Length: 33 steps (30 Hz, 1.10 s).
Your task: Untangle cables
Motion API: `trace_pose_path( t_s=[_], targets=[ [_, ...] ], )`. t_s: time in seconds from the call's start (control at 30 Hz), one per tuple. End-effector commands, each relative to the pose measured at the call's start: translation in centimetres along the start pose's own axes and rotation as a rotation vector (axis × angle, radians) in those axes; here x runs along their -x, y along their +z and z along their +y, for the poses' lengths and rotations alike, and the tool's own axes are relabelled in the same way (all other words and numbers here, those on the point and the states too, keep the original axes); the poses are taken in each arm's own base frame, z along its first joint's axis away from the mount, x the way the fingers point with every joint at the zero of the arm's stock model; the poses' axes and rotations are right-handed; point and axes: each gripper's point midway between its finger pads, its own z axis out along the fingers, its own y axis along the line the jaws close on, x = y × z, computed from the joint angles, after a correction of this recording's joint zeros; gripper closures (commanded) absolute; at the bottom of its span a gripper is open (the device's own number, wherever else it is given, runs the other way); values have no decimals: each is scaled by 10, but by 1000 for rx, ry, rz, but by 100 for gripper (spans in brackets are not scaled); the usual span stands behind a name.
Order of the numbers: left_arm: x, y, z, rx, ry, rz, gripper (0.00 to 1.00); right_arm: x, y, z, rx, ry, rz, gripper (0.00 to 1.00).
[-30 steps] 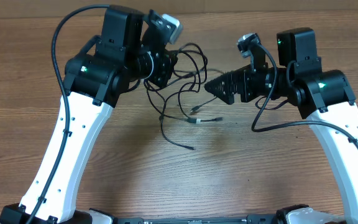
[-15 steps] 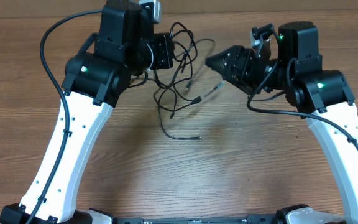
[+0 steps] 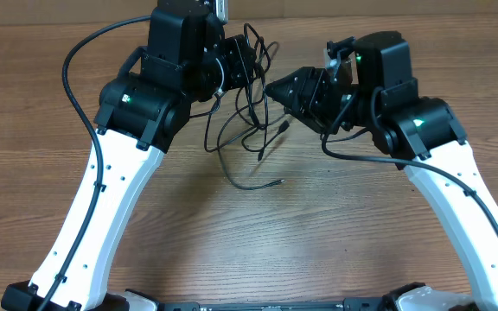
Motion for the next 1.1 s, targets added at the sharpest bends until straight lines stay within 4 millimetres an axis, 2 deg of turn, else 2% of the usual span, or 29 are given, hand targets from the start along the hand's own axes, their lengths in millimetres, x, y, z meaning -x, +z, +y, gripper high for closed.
trace_pose_path(
  t_s=[0.0, 0.13, 0.27, 0.5, 0.83, 1.07],
  targets=[
    [5, -4, -6, -16, -5, -17, 96, 6, 4, -2, -15, 11, -13, 41],
    [7, -4, -7, -21, -4, -22, 96, 7, 7, -4, -21, 13, -10, 42],
    [8, -4, -10, -36, -2, -25, 96, 7, 11, -7, -28, 19, -4, 48],
    [10, -4, -13, -48, 2, -35, 96, 7, 14, -9, -31, 21, 1, 51],
    [13, -7, -40, -182, 29, -25, 96, 7, 21, -10, -45, -21, -6, 51],
    [9, -8, -44, -207, 31, -6, 96, 9, 35, -23, -75, 3, 16, 59]
  ],
)
